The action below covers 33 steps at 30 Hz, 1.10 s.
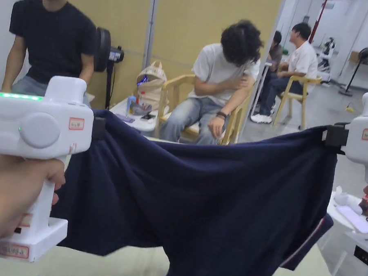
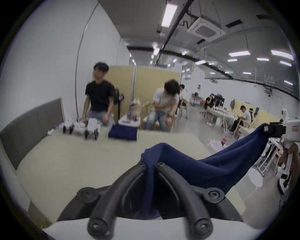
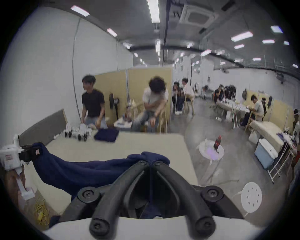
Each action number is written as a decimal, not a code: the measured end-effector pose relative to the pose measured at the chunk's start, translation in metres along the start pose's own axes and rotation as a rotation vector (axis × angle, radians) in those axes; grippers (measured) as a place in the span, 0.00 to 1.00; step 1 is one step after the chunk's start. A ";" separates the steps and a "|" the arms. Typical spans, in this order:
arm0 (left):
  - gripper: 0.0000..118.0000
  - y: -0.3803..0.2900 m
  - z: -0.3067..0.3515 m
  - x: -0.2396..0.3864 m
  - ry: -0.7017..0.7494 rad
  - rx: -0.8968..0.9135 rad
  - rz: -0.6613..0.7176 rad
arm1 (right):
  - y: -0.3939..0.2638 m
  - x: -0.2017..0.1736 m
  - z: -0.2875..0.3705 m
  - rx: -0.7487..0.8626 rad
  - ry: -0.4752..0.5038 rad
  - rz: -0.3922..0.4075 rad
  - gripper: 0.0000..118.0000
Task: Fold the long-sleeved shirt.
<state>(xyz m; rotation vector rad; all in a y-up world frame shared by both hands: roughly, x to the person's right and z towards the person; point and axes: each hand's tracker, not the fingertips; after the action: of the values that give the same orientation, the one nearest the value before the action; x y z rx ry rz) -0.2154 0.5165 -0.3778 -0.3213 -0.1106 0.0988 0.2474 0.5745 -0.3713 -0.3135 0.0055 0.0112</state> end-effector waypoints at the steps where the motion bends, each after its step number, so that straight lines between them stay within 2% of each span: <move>1: 0.02 0.015 0.009 0.001 0.007 0.030 -0.011 | 0.016 -0.001 0.009 0.032 -0.013 0.002 0.02; 8: 0.02 0.128 0.062 0.011 0.044 0.223 -0.043 | 0.109 -0.013 0.076 0.210 -0.079 0.050 0.01; 17: 0.02 0.209 0.089 0.040 0.059 0.278 -0.065 | 0.172 -0.040 0.104 0.282 -0.081 0.047 0.02; 25: 0.02 0.283 0.066 0.058 0.064 0.330 -0.075 | 0.243 -0.049 0.088 0.361 -0.129 0.049 0.02; 33: 0.02 0.358 0.012 0.075 0.080 0.399 -0.107 | 0.326 -0.040 0.031 0.415 -0.197 0.082 0.02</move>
<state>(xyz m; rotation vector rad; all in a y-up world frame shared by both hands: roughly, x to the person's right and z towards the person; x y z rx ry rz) -0.1707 0.8668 -0.4737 0.0792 -0.0274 0.0006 0.2032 0.8943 -0.4421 0.1043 -0.1733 0.1211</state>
